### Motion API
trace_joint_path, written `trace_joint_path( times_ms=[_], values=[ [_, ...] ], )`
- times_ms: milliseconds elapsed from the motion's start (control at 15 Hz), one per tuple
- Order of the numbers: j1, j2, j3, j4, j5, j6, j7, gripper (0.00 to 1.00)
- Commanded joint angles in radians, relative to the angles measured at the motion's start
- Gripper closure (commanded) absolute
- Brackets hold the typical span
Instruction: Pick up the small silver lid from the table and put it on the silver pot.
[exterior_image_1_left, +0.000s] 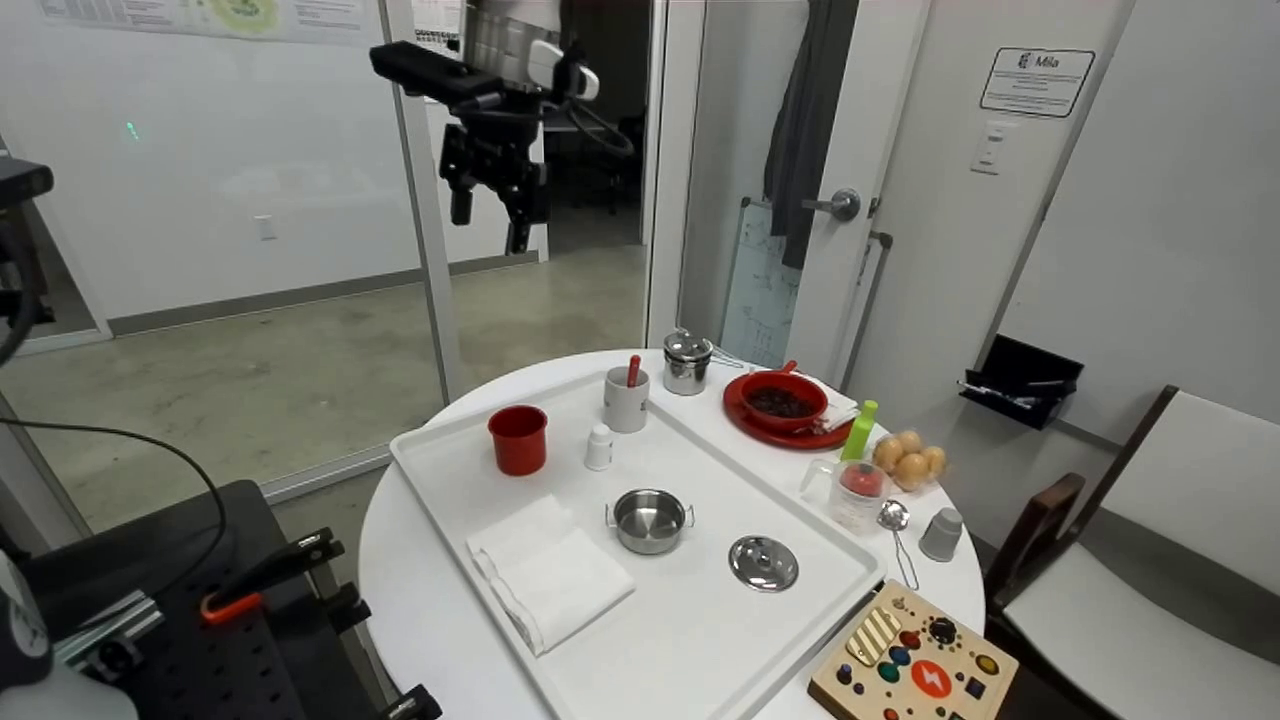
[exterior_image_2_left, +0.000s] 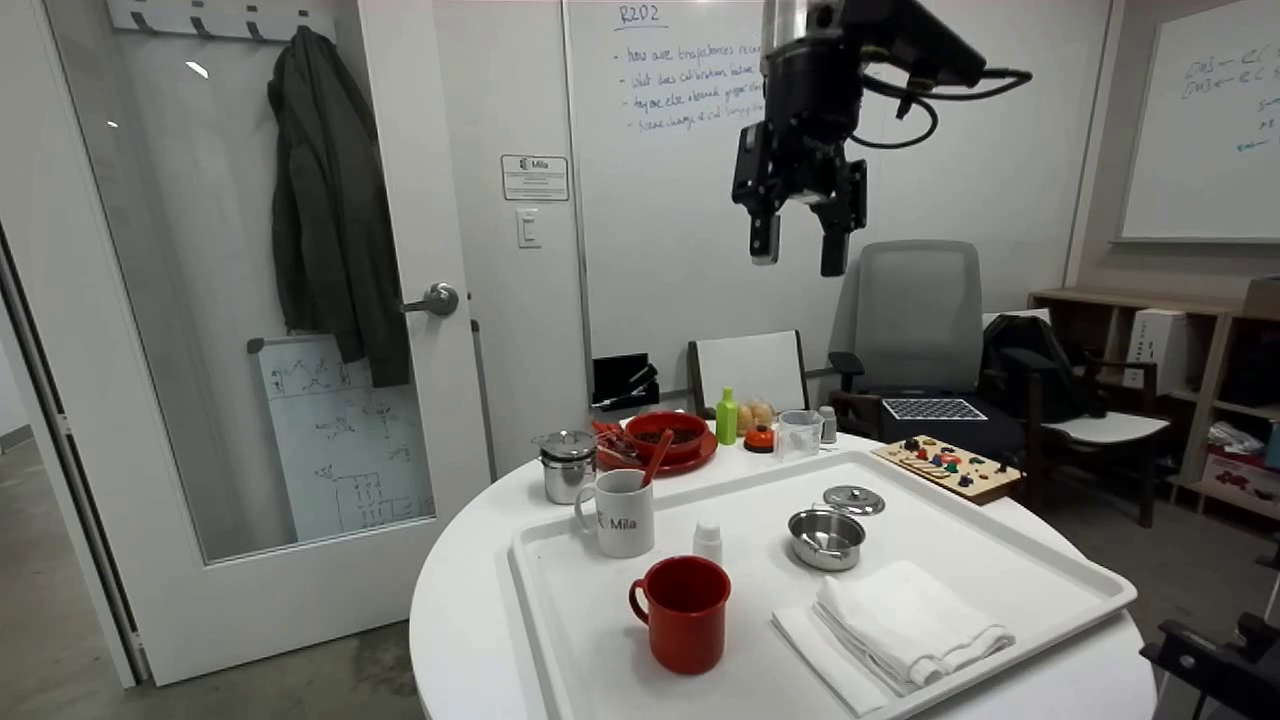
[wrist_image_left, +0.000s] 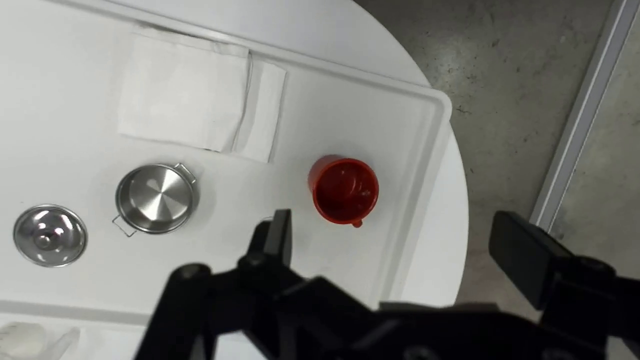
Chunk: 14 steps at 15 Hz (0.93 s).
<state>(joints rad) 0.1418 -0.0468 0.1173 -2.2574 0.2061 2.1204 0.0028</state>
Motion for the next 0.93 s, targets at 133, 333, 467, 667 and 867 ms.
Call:
trace_joint_path(
  times_ms=[133, 333, 467, 667, 867],
  values=[
    [-0.071, 0.240, -0.057, 0.155, -0.062, 0.039, 0.007, 0.00],
    [-0.105, 0.302, -0.102, 0.187, -0.119, 0.031, 0.048, 0.00],
    [-0.121, 0.345, -0.133, 0.201, -0.152, 0.056, 0.085, 0.00],
    [-0.146, 0.425, -0.166, 0.233, -0.129, 0.148, 0.160, 0.00],
    [-0.159, 0.403, -0.162, 0.201, -0.126, 0.133, 0.124, 0.00]
  ],
)
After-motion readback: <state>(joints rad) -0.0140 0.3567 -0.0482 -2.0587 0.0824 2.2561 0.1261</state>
